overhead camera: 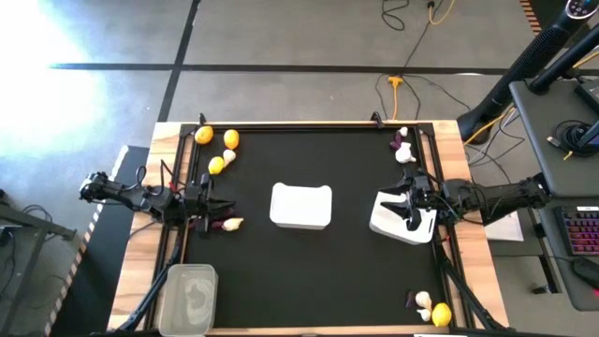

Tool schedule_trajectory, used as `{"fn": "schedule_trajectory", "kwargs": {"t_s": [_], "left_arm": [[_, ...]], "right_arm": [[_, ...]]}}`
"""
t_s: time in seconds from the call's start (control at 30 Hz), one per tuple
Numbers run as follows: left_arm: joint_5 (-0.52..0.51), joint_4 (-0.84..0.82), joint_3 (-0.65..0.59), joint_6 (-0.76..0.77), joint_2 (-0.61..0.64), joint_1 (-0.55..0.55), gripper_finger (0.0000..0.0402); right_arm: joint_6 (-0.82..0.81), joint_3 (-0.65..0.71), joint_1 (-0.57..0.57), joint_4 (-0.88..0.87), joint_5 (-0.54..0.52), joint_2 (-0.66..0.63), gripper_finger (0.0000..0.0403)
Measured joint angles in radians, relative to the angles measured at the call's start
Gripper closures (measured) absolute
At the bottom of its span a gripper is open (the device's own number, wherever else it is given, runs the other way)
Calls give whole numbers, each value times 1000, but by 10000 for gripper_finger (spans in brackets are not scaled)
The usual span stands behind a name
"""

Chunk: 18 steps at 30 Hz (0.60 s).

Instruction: Sort produce into baskets

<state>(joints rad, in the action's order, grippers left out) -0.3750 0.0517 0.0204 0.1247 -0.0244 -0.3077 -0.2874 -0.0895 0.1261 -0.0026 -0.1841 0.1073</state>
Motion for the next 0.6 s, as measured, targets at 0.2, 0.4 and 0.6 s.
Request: {"fn": "schedule_trajectory", "kwargs": {"t_s": [0.2, 0.4, 0.6], "left_arm": [[0, 0, 0, 0, 0, 0, 401], [0, 0, 0, 0, 0, 0, 401], [-44, 169, 0, 39, 0, 0, 401]], "right_arm": [[0, 0, 0, 0, 0, 0, 174], [0, 0, 0, 0, 0, 0, 174], [0, 0, 0, 0, 0, 0, 174]]}}
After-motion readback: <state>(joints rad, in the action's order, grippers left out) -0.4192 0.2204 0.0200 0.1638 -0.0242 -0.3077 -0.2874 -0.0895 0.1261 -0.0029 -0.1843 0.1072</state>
